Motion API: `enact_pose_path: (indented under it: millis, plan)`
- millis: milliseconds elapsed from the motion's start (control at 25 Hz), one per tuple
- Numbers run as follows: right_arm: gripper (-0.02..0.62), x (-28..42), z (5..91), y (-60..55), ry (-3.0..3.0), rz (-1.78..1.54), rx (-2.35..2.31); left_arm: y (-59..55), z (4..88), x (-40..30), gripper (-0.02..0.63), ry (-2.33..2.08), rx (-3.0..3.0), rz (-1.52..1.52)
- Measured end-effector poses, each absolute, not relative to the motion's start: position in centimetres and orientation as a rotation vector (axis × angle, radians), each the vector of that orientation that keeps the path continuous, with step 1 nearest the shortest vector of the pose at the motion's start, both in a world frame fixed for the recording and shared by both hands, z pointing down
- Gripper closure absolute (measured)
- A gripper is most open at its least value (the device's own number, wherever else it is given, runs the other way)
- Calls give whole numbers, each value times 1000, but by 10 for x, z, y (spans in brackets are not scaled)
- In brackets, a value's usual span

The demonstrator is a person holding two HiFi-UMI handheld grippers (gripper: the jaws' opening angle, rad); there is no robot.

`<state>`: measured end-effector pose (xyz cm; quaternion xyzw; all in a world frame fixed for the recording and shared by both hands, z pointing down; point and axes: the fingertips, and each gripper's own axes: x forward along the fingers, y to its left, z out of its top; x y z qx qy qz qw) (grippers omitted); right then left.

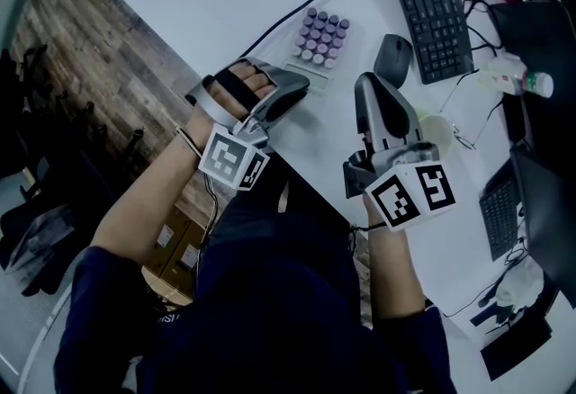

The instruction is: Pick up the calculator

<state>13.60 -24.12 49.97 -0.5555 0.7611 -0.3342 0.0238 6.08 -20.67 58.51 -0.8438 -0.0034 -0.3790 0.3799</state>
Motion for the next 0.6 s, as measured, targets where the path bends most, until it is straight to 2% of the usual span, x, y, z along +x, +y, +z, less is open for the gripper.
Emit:
enact_pose_path:
  millis: [600]
  plan:
    - [591, 139, 439, -249, 2383, -875, -1714, -228, 520, 56, 511, 99, -2068, -929]
